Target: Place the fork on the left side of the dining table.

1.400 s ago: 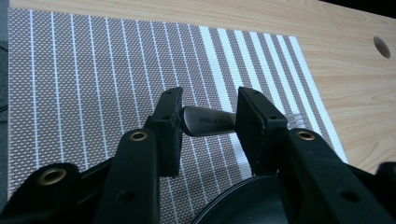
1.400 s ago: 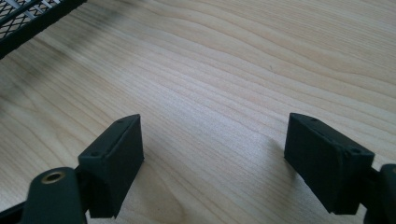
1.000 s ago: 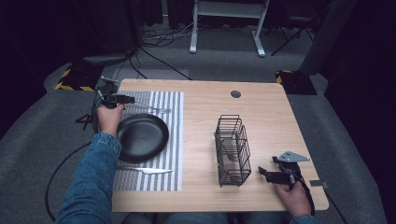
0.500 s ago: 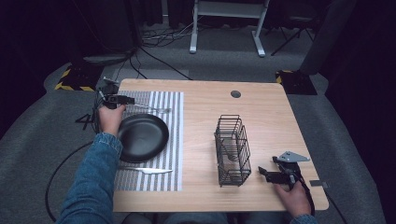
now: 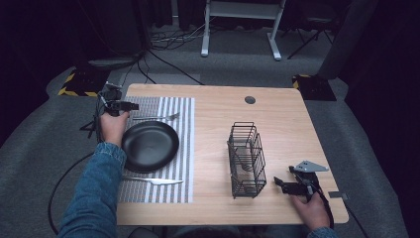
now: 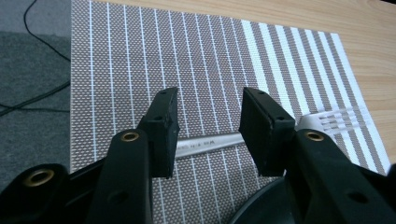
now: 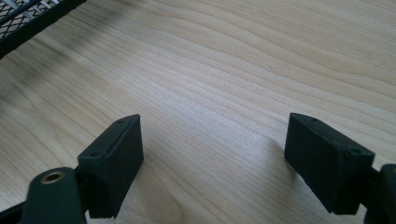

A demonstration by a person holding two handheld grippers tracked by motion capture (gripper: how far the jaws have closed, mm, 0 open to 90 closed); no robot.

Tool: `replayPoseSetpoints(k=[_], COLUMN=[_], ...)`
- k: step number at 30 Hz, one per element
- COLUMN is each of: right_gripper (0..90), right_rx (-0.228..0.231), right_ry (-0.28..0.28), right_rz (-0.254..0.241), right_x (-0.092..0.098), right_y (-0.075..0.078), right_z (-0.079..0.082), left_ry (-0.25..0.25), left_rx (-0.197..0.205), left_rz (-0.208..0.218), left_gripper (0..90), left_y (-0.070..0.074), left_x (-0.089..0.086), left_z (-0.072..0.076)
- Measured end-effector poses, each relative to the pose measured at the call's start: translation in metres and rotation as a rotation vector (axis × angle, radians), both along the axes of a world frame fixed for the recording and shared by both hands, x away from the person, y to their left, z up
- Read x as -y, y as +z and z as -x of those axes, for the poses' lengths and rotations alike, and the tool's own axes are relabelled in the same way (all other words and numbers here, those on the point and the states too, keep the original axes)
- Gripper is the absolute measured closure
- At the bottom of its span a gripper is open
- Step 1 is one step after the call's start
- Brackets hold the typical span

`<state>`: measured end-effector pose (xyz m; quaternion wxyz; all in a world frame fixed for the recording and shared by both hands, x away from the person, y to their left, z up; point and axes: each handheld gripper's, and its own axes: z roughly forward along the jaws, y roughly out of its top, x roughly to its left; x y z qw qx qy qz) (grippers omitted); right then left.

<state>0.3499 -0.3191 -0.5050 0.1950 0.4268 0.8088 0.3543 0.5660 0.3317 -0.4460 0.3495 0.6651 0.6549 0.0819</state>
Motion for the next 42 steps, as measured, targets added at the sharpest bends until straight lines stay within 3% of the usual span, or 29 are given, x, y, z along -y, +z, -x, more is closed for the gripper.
replayPoseSetpoints(k=[4, 7, 8, 11, 14, 20, 23, 24, 27, 29, 32, 33, 35, 36, 37, 38, 42], right_gripper=[19.5, 19.5, 19.5, 19.5, 19.3, 19.4, 19.3, 19.2, 19.2, 19.2, 19.2, 19.2, 19.2, 19.2, 19.2, 19.2, 19.2], right_rx=[0.000, 0.000, 0.000, 0.000, 0.000, 0.000, -0.001, -0.001, -0.001, -0.001, -0.002, -0.001, -0.001, -0.001, -0.001, -0.001, -0.001], right_ry=[0.000, 0.000, 0.000, 0.000, 0.000, 0.000, 0.000, 0.001, 0.001, 0.000, 0.000, 0.001, 0.000, 0.001, 0.001, 0.001, 0.001], right_rz=[0.000, 0.000, 0.000, 0.000, 0.000, 0.000, -0.001, -0.001, 0.000, 0.000, 0.000, 0.000, 0.000, 0.000, 0.000, 0.000, 0.000], right_x=[0.000, 0.000, 0.000, 0.000, 0.000, 0.000, 0.000, 0.000, 0.000, 0.000, 0.000, 0.000, 0.000, 0.000, 0.000, 0.000, 0.000], right_y=[0.000, 0.000, 0.000, 0.000, 0.000, 0.000, 0.000, 0.000, 0.000, 0.000, 0.000, 0.000, 0.000, 0.000, 0.000, 0.000, 0.000], right_z=[0.000, 0.000, 0.000, 0.000, 0.000, 0.000, 0.000, 0.000, 0.000, 0.000, 0.000, 0.000, 0.000, 0.000, 0.000, 0.000, 0.000], left_ry=[-0.016, -0.056, -0.078, -0.106, -0.155, -0.202, -0.211, -0.218, -0.223, -0.233, -0.241, -0.250, -0.254, -0.270, -0.270, -0.277, -0.281], left_rx=[0.040, 0.097, 0.134, 0.169, 0.245, 0.249, 0.308, 0.318, 0.316, 0.348, 0.349, 0.330, 0.332, 0.369, 0.369, 0.385, 0.384], left_rz=[-0.029, -0.093, -0.110, -0.121, -0.154, -0.189, -0.188, -0.197, -0.219, -0.219, -0.229, -0.252, -0.266, -0.282, -0.282, -0.276, -0.265], left_gripper=[55.0, 54.5, 54.4, 52.8, 51.1, 48.1, 48.1, 48.1, 47.9, 46.2, 44.9, 44.4, 43.9, 43.8, 43.7, 43.7, 43.8], left_y=[0.013, 0.028, 0.038, 0.048, 0.066, 0.082, 0.089, 0.093, 0.097, 0.100, 0.100, 0.101, 0.102, 0.102, 0.102, 0.102, 0.095], left_x=[0.002, 0.010, 0.015, 0.021, 0.030, 0.038, 0.042, 0.044, 0.045, 0.046, 0.047, 0.050, 0.052, 0.055, 0.055, 0.057, 0.059], left_z=[0.011, 0.025, 0.036, 0.048, 0.075, 0.099, 0.119, 0.130, 0.142, 0.157, 0.167, 0.176, 0.181, 0.193, 0.193, 0.198, 0.220])
